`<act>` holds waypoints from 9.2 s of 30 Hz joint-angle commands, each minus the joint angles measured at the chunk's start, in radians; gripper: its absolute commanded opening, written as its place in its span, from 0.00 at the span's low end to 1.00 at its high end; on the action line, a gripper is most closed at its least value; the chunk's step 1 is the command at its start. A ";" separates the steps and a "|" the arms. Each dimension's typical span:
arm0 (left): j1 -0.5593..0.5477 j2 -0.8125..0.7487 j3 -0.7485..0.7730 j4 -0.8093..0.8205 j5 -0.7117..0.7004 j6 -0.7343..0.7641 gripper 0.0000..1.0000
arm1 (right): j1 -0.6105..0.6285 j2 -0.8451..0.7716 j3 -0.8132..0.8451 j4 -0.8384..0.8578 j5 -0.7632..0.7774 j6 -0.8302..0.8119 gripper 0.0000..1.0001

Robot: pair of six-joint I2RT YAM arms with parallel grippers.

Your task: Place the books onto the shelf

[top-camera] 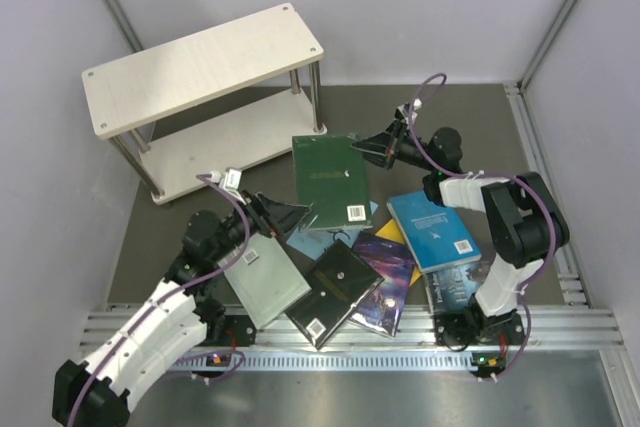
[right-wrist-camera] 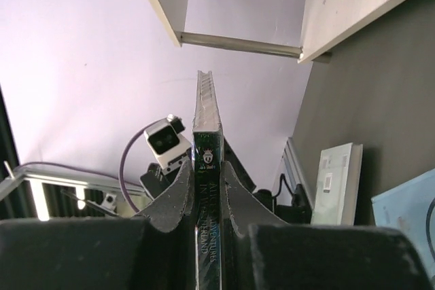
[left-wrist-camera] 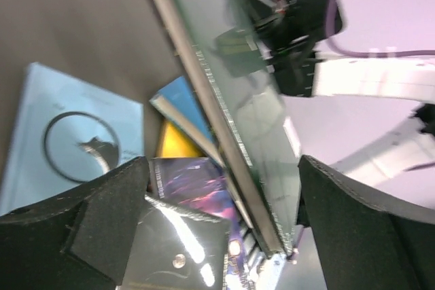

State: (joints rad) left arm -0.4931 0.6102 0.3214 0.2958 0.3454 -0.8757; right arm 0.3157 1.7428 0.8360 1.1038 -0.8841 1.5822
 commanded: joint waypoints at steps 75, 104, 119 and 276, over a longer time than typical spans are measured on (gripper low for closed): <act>0.467 1.158 1.726 -0.527 0.207 -0.046 0.00 | -0.237 -0.618 0.104 -0.999 0.142 -0.740 1.00; 0.481 1.246 1.886 -1.097 0.031 0.188 0.66 | -0.237 -0.577 0.083 -1.018 0.151 -0.743 1.00; 0.481 1.084 1.888 -1.238 -0.184 0.352 0.95 | -0.216 -0.568 0.080 -1.088 0.185 -0.838 1.00; 0.344 1.009 1.654 -0.305 0.050 0.005 0.00 | -0.168 -0.595 -0.176 -0.750 -0.055 -0.548 0.96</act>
State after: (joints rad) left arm -0.2165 1.5688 1.8286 -0.2161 0.3614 -0.7536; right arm 0.1535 1.1618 0.6487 0.3428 -0.9424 1.0679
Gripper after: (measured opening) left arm 0.300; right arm 0.965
